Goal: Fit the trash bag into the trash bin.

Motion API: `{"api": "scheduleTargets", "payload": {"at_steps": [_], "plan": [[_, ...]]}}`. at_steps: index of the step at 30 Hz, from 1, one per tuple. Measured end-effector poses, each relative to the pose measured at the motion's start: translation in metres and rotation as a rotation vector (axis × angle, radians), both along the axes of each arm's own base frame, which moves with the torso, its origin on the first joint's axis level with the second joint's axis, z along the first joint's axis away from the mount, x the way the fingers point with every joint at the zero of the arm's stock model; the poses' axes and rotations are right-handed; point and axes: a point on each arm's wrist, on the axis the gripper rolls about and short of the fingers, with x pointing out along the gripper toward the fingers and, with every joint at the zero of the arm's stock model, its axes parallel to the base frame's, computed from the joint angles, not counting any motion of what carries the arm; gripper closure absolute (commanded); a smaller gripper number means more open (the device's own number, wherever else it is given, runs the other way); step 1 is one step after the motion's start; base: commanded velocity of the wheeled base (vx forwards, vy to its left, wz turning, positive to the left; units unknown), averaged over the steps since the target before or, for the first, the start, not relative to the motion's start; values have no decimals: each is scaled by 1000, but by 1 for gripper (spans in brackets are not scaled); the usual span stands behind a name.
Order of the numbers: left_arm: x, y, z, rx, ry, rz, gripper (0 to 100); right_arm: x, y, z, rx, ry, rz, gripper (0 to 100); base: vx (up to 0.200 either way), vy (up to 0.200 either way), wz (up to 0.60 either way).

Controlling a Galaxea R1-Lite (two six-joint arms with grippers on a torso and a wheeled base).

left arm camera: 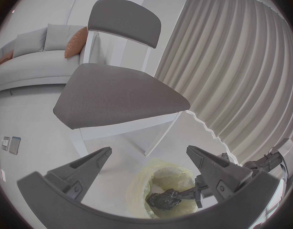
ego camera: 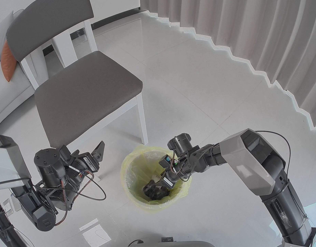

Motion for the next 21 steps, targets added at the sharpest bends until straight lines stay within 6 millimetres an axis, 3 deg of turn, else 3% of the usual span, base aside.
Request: {"api": "scheduleTargets", "payload": {"at_steps": [12,21], "plan": [[-1,0,-1,3,4,1,0,-4,3,12,11,-15,9,0,0,0,0],[-1,0,-1,6,3,-5,0,-13,0,50,45,-66,8,0,0,0,0]]}}
